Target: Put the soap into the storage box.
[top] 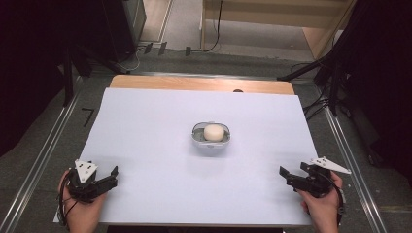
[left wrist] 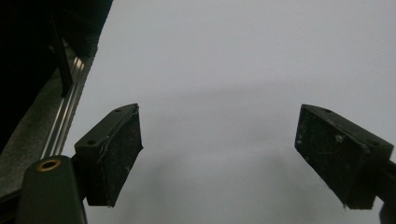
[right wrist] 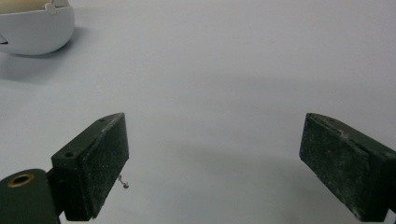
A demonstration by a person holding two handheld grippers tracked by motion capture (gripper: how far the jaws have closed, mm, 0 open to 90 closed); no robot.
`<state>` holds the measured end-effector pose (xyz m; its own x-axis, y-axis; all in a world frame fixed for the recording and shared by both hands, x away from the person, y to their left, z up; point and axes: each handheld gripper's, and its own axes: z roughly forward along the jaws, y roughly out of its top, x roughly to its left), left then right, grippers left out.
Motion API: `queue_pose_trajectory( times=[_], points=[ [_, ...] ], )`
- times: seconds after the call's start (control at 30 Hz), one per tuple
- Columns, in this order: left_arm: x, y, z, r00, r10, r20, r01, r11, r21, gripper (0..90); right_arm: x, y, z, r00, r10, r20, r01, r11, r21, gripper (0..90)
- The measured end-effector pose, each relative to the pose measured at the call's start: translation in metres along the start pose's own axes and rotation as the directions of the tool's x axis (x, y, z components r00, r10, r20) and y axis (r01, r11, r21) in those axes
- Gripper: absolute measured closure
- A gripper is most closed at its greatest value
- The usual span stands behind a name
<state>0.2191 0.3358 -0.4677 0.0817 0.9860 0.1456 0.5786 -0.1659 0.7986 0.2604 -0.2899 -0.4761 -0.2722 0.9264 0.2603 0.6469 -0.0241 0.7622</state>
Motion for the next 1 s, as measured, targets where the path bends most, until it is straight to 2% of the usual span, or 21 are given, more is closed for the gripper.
queue_pose_trajectory(
  times=[0.17, 0.43, 0.57, 0.7, 0.8, 1.0],
  points=[
    [0.000, 0.000, 0.000, 1.0000, -0.005, 0.000, 0.005, 1.0000, -0.001, 15.8, -0.018, -0.009, -0.015, 0.9997, 0.012, 0.019, -0.012, 1.000, -0.016, 7.7],
    [0.001, 0.000, 0.000, 0.9999, -0.011, 0.002, 0.011, 0.9999, 0.001, 15.7, -0.047, -0.018, -0.036, 0.9945, 0.082, 0.064, -0.079, 0.995, -0.056, 7.8],
    [0.002, 0.000, 0.001, 0.9999, -0.016, 0.005, 0.016, 0.9999, 0.005, 15.7, -0.057, -0.023, -0.041, 0.9925, 0.080, 0.092, -0.075, 0.996, -0.057, 7.9],
    [0.002, 0.001, 0.001, 0.9998, -0.017, 0.007, 0.017, 0.9998, 0.010, 15.7, -0.062, -0.026, -0.043, 0.9895, 0.103, 0.101, -0.097, 0.993, -0.064, 8.1],
    [0.003, 0.000, 0.001, 0.9997, -0.020, 0.012, 0.020, 0.9998, 0.007, 15.7, -0.061, -0.028, -0.039, 0.9906, 0.090, 0.103, -0.086, 0.995, -0.043, 8.0],
    [0.003, 0.000, 0.000, 0.9994, -0.030, 0.015, 0.030, 0.9995, 0.000, 15.6, -0.060, -0.030, -0.036, 0.9880, 0.101, 0.117, -0.098, 0.995, -0.029, 8.4]
  ],
)
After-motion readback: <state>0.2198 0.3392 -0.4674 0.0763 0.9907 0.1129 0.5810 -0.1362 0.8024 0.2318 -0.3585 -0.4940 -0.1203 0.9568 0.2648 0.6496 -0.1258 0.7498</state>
